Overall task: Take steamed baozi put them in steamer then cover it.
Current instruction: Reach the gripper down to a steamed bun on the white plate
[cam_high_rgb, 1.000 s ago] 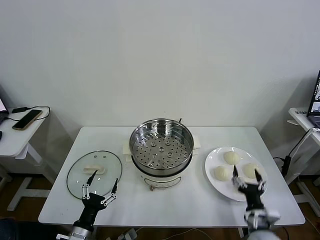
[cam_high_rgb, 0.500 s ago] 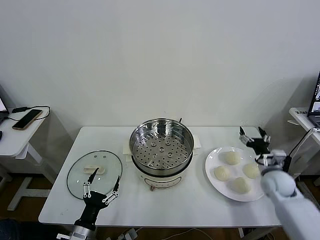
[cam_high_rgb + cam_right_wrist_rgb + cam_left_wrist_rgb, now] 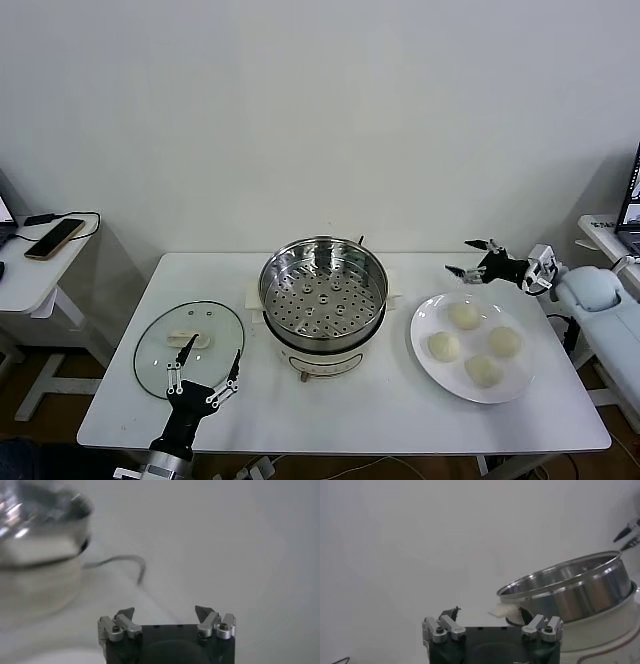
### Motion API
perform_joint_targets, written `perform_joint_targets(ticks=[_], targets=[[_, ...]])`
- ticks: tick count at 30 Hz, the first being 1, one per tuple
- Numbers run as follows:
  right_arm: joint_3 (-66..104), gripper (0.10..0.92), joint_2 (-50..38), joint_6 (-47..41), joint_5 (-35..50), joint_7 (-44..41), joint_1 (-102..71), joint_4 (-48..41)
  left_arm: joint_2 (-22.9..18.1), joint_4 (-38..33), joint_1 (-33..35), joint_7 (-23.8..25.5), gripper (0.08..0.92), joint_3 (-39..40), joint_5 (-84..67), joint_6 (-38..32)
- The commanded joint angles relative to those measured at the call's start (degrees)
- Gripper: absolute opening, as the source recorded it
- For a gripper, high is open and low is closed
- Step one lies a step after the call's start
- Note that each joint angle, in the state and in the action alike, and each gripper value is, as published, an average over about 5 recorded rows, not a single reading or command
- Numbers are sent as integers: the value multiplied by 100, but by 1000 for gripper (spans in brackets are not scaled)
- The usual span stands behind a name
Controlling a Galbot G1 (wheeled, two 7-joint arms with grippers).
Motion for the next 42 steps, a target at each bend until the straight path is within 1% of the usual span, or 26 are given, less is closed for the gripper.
perform_joint_targets(ticks=[1, 14, 21, 31, 34, 39, 42], targets=[[-1421, 823, 397, 118, -2099, -2252, 1569, -1225, -33, -55, 31, -19, 823, -27, 4, 44], [-1530, 823, 1409, 329, -2958, -1714, 1536, -1923, -60, -123, 67, -48, 823, -73, 4, 70], [-1382, 823, 1692, 460, -3306, -1447, 1430, -2277, -59, -96, 84, -75, 823, -71, 5, 39], [-1327, 822, 1786, 501, -3436, -1237, 1288, -2347, -57, -98, 77, -107, 823, -73, 4, 31], [-1320, 798, 1803, 507, -3460, -1176, 1260, -2348, -50, -108, 74, -116, 823, -84, 2, 30], [-1323, 701, 1764, 537, -3456, -1136, 1243, -2252, -45, -126, 76, -125, 823, -92, -1, 37], [-1358, 652, 1650, 570, -3388, -1171, 1314, -2000, -44, -135, 73, -129, 823, -94, -1, 48]])
